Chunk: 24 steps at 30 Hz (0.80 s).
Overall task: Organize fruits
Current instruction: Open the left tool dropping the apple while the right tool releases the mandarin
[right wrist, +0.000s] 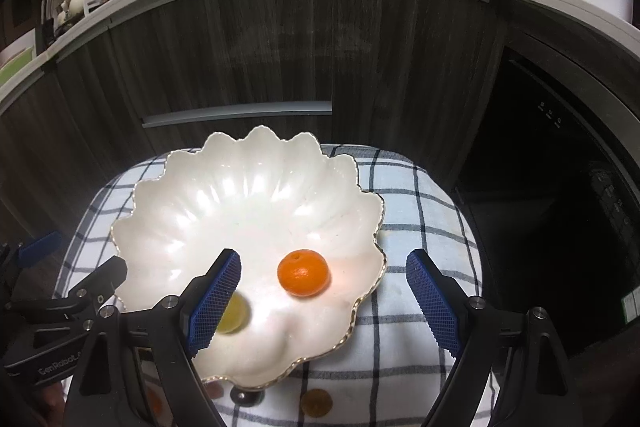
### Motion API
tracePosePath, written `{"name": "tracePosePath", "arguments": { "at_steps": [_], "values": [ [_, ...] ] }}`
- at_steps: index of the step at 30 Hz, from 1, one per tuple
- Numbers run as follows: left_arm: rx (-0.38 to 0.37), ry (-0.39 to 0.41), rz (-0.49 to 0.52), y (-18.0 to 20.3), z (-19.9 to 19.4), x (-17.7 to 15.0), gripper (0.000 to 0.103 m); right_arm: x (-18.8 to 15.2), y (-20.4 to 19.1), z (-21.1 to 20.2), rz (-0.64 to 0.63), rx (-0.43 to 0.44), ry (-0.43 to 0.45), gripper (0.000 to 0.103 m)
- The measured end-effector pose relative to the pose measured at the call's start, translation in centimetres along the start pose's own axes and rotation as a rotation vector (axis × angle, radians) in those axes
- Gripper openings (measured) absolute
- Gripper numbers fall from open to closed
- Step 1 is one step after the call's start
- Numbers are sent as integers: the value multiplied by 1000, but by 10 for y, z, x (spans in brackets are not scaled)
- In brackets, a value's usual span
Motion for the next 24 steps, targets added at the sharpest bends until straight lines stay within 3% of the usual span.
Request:
{"name": "tracePosePath", "arguments": {
  "at_steps": [24],
  "values": [
    [29,42,16,-3,-37,-33,97,-30,-7,-39,-34,-5,57,86]
  ]
}}
Point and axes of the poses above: each gripper's, at about its wrist camera, not at the fingertips, and z roughly the way its jaws point, y to its right, x to its top, the point moved 4 cm from there along z, roughly the way its jaws point
